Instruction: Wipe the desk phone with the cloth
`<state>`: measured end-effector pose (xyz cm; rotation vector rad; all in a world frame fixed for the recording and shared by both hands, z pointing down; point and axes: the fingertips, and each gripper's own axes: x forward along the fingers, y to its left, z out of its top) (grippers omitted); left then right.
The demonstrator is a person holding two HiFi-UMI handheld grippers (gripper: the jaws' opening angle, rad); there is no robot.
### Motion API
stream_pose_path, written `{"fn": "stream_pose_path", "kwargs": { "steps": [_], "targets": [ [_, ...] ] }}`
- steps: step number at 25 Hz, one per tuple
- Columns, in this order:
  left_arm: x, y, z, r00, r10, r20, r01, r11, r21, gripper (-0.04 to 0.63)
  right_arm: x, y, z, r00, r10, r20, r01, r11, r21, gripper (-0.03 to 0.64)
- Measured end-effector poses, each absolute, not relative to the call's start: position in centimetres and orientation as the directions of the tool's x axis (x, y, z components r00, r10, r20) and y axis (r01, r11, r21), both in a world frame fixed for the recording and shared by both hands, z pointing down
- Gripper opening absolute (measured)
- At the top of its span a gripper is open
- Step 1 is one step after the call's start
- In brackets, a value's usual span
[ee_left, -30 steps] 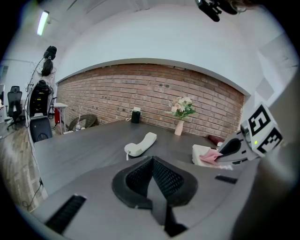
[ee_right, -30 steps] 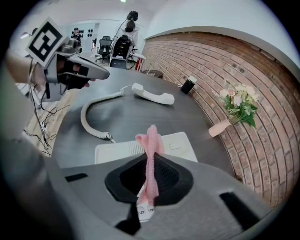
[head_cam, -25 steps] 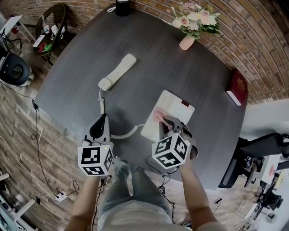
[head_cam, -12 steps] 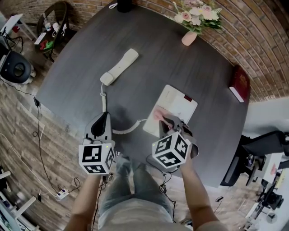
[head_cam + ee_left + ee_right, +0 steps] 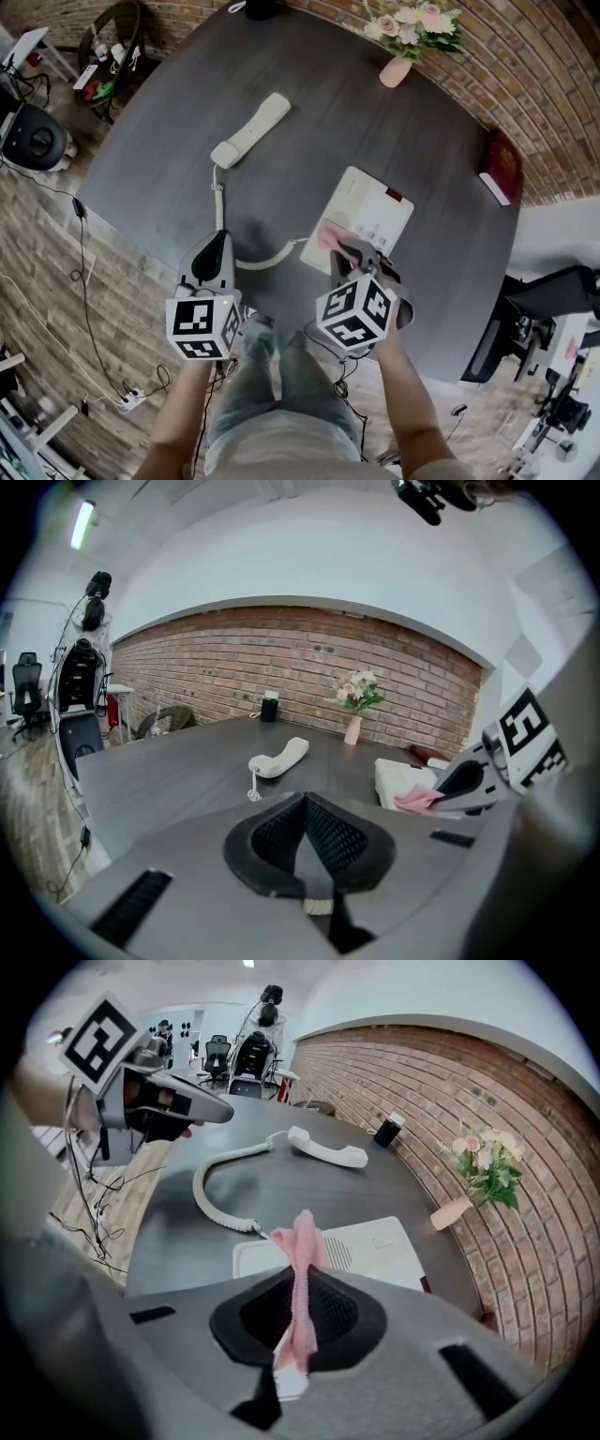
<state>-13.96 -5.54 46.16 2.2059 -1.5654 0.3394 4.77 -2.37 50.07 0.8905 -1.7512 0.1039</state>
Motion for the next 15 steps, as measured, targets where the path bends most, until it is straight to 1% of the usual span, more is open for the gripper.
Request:
{"fn": "stream_pose_path", "kwargs": {
  "steps": [15],
  "targets": [
    [-14.1, -4.3, 46.2, 0.346, -0.838, 0.422, -0.938, -0.291, 0.19, 0.003, 3.5, 0.0, 50.8, -0.123, -0.491, 0.862, -0.603, 0.727, 0.328, 0.021]
  ]
}}
